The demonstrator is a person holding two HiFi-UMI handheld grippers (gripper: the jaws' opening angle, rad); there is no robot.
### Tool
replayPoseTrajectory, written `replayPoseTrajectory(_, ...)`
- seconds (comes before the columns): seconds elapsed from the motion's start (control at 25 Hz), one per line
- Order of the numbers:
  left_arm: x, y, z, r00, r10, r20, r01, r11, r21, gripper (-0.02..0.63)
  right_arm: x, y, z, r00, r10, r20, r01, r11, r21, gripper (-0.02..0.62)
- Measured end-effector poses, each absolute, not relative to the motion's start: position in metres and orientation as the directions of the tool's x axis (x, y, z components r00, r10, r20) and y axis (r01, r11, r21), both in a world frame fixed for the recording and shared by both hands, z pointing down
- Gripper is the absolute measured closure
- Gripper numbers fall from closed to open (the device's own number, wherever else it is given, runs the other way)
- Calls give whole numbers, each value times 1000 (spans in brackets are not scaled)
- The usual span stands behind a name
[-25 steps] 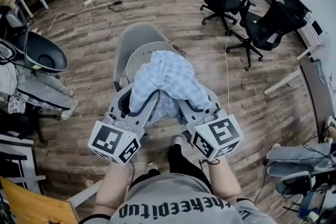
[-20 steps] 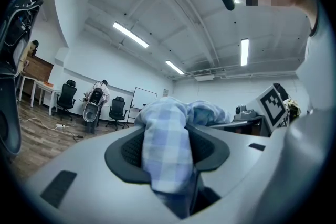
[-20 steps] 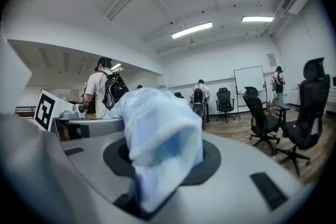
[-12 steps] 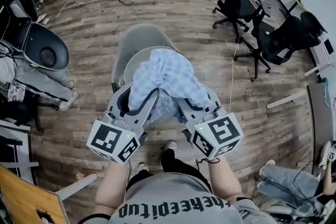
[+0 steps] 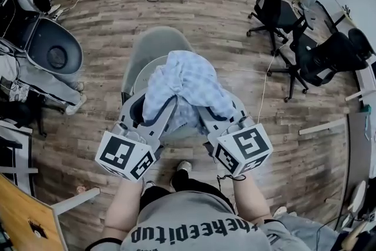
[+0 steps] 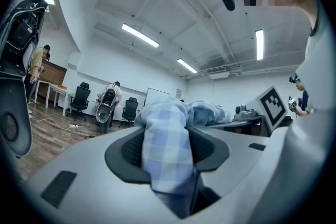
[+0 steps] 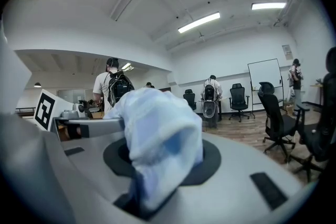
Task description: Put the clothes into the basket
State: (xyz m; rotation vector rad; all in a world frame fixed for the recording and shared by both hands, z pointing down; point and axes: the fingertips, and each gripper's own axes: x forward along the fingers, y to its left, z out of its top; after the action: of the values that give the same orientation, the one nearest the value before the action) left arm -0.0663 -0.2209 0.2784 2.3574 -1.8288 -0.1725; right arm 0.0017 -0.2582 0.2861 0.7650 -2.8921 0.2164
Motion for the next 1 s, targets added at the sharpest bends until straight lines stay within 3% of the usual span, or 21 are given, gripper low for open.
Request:
replayPoseTrajectory(0.56, -86, -233, 291, 182, -982, 38, -968, -173, 181, 411, -23, -276, 300, -893, -412, 178, -438, 888, -142, 448)
replayPoseTrajectory(1.0, -127, -257, 294, 269, -962, 38, -945, -256, 206, 411, -60, -294, 303, -846, -496, 195, -524, 840, -138, 448)
